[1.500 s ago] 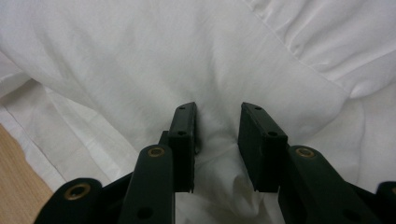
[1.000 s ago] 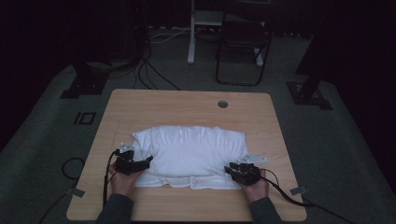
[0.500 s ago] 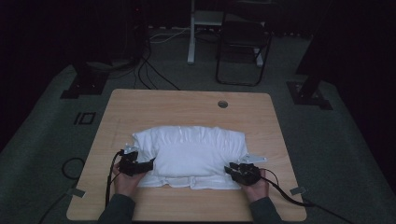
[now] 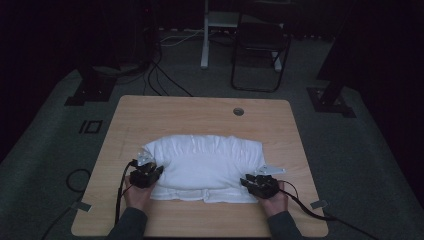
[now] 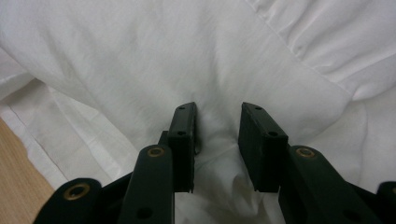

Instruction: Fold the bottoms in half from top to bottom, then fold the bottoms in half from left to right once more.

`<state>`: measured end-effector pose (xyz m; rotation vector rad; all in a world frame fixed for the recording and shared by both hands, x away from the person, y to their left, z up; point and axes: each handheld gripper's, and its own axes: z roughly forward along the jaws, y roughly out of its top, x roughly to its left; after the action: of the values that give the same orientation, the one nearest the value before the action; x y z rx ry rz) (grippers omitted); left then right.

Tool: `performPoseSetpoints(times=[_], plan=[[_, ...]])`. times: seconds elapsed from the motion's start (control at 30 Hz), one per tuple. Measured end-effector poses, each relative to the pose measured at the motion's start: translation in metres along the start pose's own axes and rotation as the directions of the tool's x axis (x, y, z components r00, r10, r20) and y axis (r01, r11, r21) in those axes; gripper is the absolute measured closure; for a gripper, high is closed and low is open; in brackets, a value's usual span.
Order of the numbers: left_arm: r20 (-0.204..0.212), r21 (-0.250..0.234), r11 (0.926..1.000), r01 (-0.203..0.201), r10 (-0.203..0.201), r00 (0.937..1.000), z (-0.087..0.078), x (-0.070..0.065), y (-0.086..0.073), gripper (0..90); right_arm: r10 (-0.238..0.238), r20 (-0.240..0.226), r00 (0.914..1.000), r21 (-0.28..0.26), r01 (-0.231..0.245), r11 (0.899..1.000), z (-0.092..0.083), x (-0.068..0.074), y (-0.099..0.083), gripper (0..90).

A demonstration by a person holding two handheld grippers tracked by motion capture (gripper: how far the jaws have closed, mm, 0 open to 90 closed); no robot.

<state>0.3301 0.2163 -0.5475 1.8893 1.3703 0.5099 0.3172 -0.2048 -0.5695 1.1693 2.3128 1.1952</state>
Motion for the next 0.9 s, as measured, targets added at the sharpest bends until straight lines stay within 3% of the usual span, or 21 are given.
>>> performPoseSetpoints(times=[0.2,0.6,0.77,0.9], plan=[[-0.005,-0.08,0.9968,-0.005,0.005,1.0,-0.019,0.003,0.007,81.8,0.008,0.009,0.9999,0.007,-0.008,1.0,0.0,0.003,0.0,65.9],[-0.02,-0.121,0.9919,-0.039,0.037,0.9991,-0.032,-0.002,0.015,81.9,0.0,0.001,1.0,0.018,0.0,1.0,-0.001,0.006,0.001,65.5],[-0.008,-0.143,0.9892,-0.034,0.034,0.9994,-0.04,-0.006,0.02,81.9,-0.005,0.001,1.0,0.021,0.004,1.0,-0.001,0.008,0.001,65.1],[0.001,-0.167,0.9839,-0.064,0.066,0.9979,-0.05,-0.011,0.029,81.9,-0.008,-0.01,0.9999,0.031,0.009,0.999,-0.001,0.009,0.003,59.0]])
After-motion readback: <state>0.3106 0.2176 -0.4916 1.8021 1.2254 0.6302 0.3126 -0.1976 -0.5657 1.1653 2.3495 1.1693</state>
